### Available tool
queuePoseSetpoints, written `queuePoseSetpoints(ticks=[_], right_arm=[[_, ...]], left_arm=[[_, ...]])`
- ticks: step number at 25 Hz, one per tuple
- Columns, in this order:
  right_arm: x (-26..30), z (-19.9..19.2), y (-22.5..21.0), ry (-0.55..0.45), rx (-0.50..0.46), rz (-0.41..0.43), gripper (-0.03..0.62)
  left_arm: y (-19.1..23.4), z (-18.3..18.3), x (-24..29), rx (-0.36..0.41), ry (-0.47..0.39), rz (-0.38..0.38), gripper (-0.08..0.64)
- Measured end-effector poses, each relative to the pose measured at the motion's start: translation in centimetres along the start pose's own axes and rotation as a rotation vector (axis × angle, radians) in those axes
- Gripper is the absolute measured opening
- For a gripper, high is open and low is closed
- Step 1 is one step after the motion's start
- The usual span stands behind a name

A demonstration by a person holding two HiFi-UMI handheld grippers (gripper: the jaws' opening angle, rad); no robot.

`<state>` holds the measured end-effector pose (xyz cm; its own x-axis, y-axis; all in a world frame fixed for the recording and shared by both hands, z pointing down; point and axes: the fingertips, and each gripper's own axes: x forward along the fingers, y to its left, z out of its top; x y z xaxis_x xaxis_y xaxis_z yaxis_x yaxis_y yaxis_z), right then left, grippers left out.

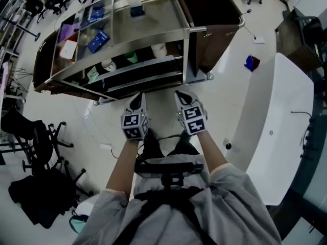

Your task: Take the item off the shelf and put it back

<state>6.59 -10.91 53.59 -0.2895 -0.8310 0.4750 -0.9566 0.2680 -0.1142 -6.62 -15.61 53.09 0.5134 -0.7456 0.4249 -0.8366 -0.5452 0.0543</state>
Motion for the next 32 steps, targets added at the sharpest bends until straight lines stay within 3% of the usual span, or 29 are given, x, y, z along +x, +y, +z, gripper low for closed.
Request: queuePoseSetpoints(ticks=[7,13,22,32], right_arm=[[0.5,-0.5,-1.1,0.004,0.041,-0.039,0.009],[1.1,-0.5,-2.0,0.011,0.061,-0.053,0.009],[2.7,-1.6,-4.5,0.048,0.068,-0.072,0.009],[5.2,-3.4,-6.7,0.087,0.064,-0.073,0.009]], left_arm=[[0.2,0.4,4.0,-0.023,0.031,-0.009,0.011],[0.1,0.6,8.2,-0.02,0.059,-0.03,0.101],[-0.1,0.6,16.7,-0.013,0.083,-0.09,0.348],[1.4,0.2,27.0,0.012,0.102,-0.081,0.447]])
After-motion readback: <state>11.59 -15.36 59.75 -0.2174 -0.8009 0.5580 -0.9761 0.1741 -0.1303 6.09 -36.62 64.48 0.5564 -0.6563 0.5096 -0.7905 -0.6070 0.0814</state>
